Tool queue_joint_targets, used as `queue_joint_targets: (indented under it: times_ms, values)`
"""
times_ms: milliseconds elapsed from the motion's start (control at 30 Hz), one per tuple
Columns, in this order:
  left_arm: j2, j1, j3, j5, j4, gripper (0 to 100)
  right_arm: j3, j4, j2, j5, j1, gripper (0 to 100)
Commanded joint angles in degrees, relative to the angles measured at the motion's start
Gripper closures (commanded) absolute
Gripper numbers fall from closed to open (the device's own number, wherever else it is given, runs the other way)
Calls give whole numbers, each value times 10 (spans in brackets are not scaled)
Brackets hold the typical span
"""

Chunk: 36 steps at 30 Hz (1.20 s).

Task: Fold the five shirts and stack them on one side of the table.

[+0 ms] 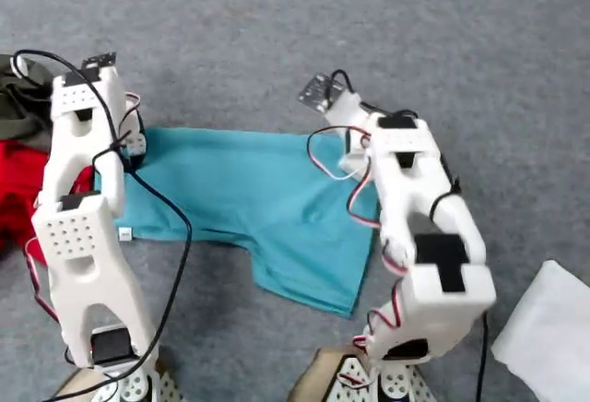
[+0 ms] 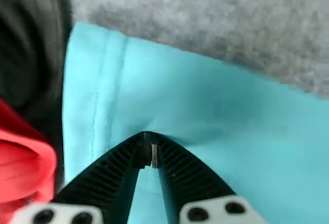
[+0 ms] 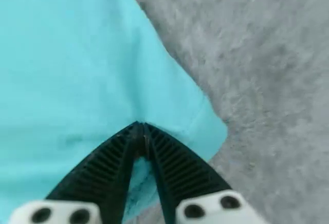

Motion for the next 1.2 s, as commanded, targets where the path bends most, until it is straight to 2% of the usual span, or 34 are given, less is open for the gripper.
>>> queue_joint_targets:
  times_ms: [0, 200, 367, 533, 667, 833, 967, 1067, 1167]
  values:
    - [24, -33, -62, -25, 19, 981, -41, -11, 18, 20, 35, 993]
    - [30, -23, -142, -53, 76, 981, -45, 4, -5, 33, 25, 993]
    - [30, 4, -262, -84, 174, 981, -43, 60, -114, 33, -7, 993]
    - [-12, 10, -265, -108, 174, 981, -42, 123, -235, 33, -36, 993]
    - [-96, 28, -132, -169, 174, 981, -42, 170, -305, 33, -37, 990]
    - [-257, 49, 121, -209, 164, 980, -38, 263, -356, 56, -42, 990]
    - [-370, 51, 343, -210, 29, 980, 28, 288, -407, 39, -62, 990]
    - [-412, 53, 491, -207, -89, 980, 123, 288, -463, 41, -111, 990]
    - [-411, 36, 549, -169, -170, 981, 208, 287, -522, 20, -172, 990]
